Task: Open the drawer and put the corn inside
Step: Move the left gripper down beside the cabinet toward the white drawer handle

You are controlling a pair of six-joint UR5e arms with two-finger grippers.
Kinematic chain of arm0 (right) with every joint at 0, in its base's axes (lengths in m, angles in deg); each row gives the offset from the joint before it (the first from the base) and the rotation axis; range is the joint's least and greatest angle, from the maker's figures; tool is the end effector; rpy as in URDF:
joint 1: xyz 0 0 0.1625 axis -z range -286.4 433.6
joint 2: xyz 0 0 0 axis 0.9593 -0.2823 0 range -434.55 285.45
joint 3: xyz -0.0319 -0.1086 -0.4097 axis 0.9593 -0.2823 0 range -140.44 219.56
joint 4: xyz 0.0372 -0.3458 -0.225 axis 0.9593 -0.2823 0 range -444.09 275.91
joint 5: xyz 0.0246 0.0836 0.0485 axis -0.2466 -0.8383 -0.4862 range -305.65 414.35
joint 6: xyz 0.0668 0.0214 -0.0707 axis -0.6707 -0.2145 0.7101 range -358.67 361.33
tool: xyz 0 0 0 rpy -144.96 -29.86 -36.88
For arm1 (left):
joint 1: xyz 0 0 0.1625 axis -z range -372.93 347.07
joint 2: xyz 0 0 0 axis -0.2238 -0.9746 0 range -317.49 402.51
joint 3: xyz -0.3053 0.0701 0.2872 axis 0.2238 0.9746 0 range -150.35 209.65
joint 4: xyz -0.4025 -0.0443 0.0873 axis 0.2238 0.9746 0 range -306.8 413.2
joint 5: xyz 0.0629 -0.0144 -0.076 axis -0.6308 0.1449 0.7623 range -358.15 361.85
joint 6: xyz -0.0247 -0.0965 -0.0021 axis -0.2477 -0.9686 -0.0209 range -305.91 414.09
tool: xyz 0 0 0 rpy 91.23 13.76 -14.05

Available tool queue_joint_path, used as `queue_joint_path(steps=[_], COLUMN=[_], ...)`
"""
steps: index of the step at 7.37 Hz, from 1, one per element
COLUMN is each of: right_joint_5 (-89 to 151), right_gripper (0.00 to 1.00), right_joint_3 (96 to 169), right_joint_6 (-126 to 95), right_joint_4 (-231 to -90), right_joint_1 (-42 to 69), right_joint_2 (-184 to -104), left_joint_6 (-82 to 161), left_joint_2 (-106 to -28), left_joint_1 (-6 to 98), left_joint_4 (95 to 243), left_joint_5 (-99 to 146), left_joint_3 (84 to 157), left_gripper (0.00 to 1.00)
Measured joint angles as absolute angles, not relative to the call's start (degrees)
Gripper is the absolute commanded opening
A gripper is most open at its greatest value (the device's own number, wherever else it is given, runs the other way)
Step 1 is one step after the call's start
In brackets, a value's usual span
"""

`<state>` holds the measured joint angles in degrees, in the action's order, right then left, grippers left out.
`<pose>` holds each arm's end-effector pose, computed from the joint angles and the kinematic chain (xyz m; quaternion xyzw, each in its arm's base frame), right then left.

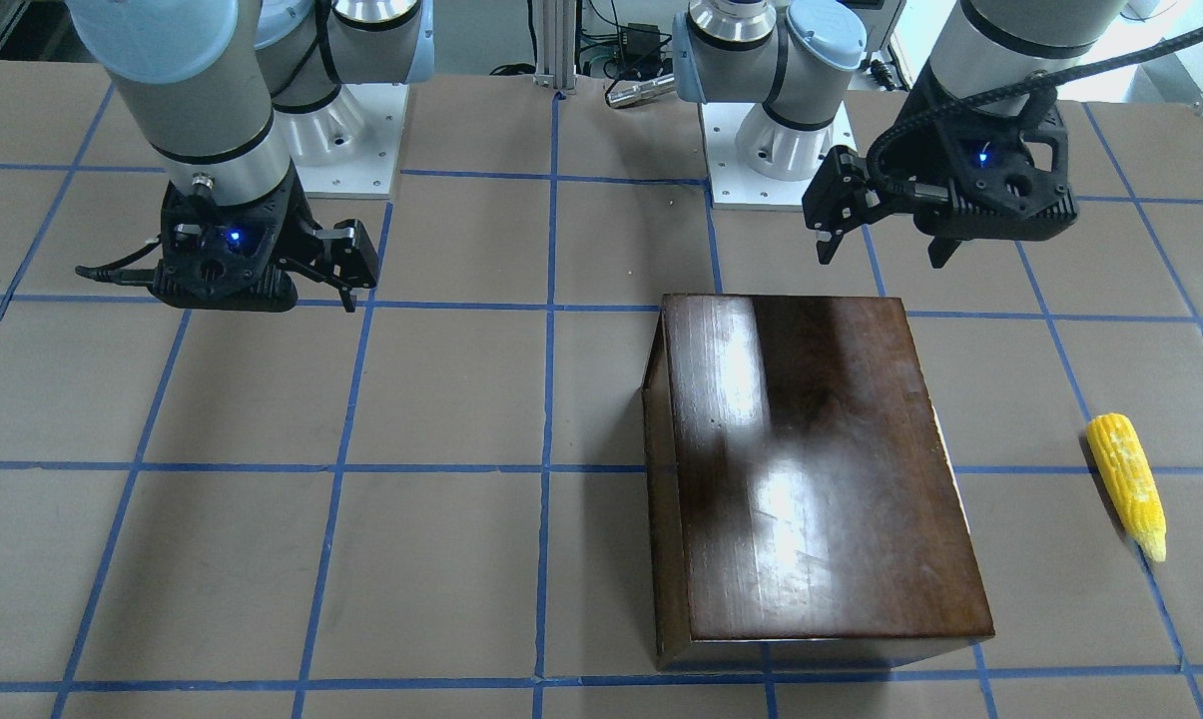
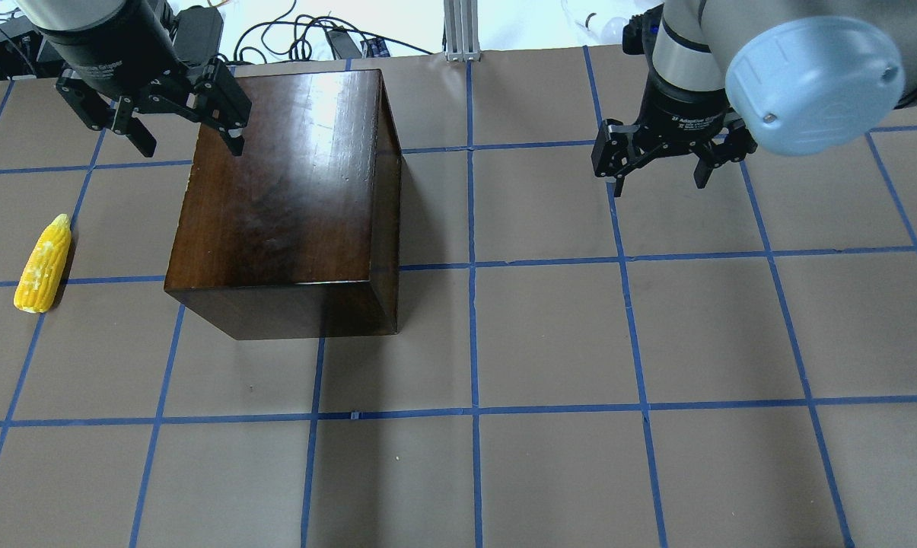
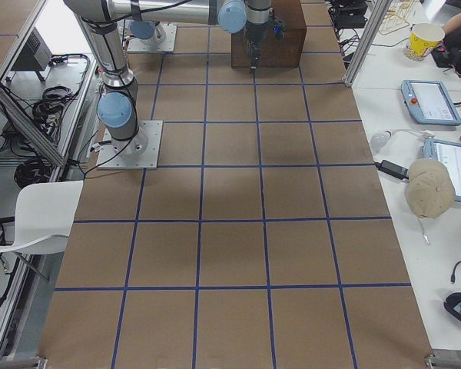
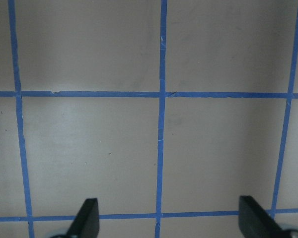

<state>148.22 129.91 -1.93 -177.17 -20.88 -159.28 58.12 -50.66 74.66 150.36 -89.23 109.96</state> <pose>0.1673 -0.5131 0.4435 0.0114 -0.9991 -0.0199 0.0351 -0.1097 -0.5169 0.5306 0.0143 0.9998 0.0062 0.0091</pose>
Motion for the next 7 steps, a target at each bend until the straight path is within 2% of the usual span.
queue_joint_path(steps=[7], right_joint_5=[148.22], right_gripper=[1.0], right_joint_3=[129.91], right_joint_6=[-1.93], right_joint_4=[-177.17], right_joint_1=[-20.88], right_joint_2=[-159.28], left_joint_6=[60.63], left_joint_2=[-54.54], left_joint_1=[72.18], left_joint_4=[147.18], left_joint_5=[-89.29], left_joint_3=[109.48], left_gripper=[1.0])
